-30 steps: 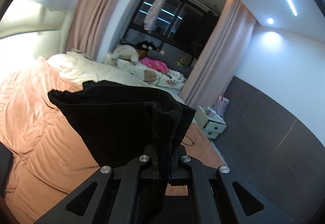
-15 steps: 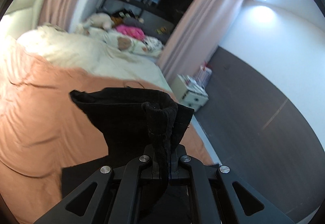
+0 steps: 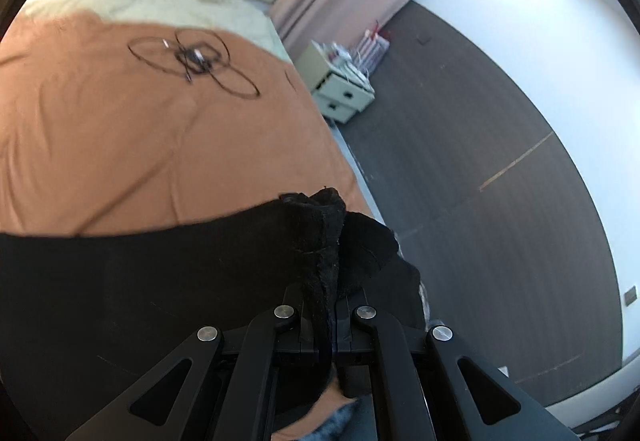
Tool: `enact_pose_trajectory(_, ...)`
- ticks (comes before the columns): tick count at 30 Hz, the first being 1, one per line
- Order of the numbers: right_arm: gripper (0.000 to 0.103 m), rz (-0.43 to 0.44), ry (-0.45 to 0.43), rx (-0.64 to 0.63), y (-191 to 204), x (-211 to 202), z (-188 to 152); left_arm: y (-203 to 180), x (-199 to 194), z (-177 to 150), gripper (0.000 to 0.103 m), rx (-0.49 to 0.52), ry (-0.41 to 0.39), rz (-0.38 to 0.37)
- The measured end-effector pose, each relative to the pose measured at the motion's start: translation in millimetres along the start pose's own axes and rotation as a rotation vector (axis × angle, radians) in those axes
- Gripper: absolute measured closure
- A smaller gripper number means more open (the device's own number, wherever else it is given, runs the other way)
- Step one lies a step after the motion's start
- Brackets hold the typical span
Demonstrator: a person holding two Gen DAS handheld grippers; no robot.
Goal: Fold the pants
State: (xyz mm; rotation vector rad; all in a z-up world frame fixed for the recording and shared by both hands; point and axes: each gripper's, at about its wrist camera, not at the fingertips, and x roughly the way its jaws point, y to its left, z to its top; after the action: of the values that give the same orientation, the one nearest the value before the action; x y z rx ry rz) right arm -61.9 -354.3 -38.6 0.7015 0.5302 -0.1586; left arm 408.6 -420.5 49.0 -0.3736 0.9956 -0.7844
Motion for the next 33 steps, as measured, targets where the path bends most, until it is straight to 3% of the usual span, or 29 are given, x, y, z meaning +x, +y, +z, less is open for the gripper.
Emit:
enact_pose_trajectory(9, 0.025, -0.007, 0.034, 0.075, -18, -2, -16, -26, 32, -69, 0.100, 0.088, 0.112, -0.014)
enact_pose_trajectory(13, 0.025, 0.010, 0.055, 0.101, -19, 7, -15, -34, 47, -105, 0.090, 0.172, 0.226, 0.021)
enact_pose_trajectory(15, 0.025, 0.015, 0.061, 0.109, -19, 9, -15, -35, 53, -117, 0.076, 0.192, 0.282, 0.020)
enact_pose_trajectory(17, 0.025, 0.028, 0.064, 0.112, -17, 7, -14, -35, 51, -123, 0.030, 0.195, 0.313, -0.036)
enact_pose_trajectory(19, 0.025, 0.036, 0.061, 0.112, -18, 6, -12, -40, 40, -128, 0.018, 0.216, 0.296, -0.078)
enact_pose_trajectory(21, 0.025, 0.043, 0.059, 0.121, -20, 4, -10, -48, 27, -131, 0.018, 0.261, 0.280, -0.099)
enact_pose_trajectory(25, 0.025, 0.074, 0.051, 0.128, -22, 5, -1, -43, 4, -125, 0.018, 0.288, 0.255, -0.063)
enact_pose_trajectory(33, 0.025, 0.125, 0.068, 0.135, -31, 28, 7, 15, -42, -100, 0.018, 0.270, 0.159, 0.046)
